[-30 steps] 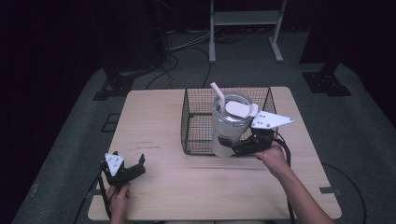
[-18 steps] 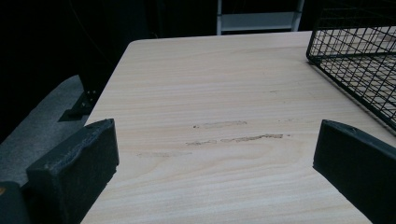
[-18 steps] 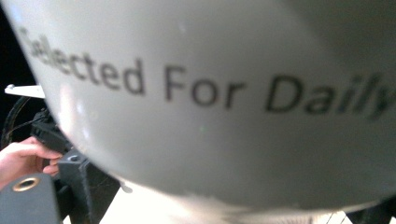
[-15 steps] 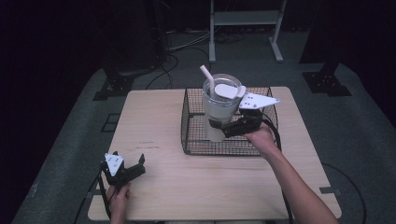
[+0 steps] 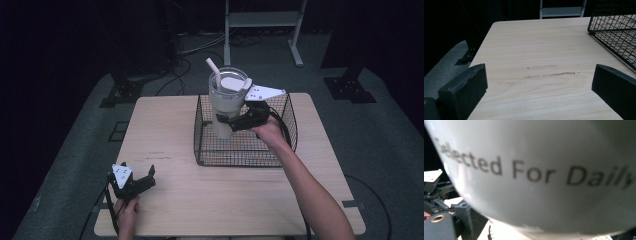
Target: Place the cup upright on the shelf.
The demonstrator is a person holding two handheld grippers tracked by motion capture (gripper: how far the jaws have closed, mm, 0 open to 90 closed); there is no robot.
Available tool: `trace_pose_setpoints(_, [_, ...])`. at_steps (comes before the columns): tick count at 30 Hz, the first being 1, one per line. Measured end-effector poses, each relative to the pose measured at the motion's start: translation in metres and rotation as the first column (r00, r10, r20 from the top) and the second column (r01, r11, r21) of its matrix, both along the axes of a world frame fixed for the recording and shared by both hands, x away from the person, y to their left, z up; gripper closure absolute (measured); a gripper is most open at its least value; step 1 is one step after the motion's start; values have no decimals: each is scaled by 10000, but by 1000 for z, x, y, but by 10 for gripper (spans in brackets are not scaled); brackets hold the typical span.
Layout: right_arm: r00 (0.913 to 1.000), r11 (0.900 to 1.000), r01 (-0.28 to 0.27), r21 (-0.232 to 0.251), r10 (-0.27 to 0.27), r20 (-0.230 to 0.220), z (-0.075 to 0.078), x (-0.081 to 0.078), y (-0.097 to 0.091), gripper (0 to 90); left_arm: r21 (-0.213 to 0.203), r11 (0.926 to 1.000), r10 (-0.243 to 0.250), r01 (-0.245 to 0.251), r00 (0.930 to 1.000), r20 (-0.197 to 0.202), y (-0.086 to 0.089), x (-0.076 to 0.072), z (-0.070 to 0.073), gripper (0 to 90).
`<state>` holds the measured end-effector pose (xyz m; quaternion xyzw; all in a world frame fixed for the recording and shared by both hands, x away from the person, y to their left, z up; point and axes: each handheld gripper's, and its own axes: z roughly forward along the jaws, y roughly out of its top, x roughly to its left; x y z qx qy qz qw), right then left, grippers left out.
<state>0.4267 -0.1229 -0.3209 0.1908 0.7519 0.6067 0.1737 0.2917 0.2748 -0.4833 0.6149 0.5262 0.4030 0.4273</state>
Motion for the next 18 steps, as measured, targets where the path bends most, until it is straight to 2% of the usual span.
trace_pose_setpoints(3, [10000, 10000, 38, -28, -38, -8, -5, 9, 4, 84, -35, 10000, 8, -8, 10000, 2, 0, 0, 0, 0])
trace_pose_setpoints(7, [9996, 9999, -33, 105, 36, -283, -15, 19, 6, 84, -51, 10000, -8, 8, 10000, 4, 0, 0, 0, 0])
trace_pose_setpoints(11, [9990, 9998, -35, -189, 27, -436, -27, 28, 11, 84, -56, 10000, -15, 15, 10000, 11, 0, 0, 0, 0])
trace_pose_setpoints(18, [9976, 9992, -108, -381, 82, -682, -45, 42, 17, 84, -45, 10000, -21, 21, 10000, 11, 1, 0, 0, 0])
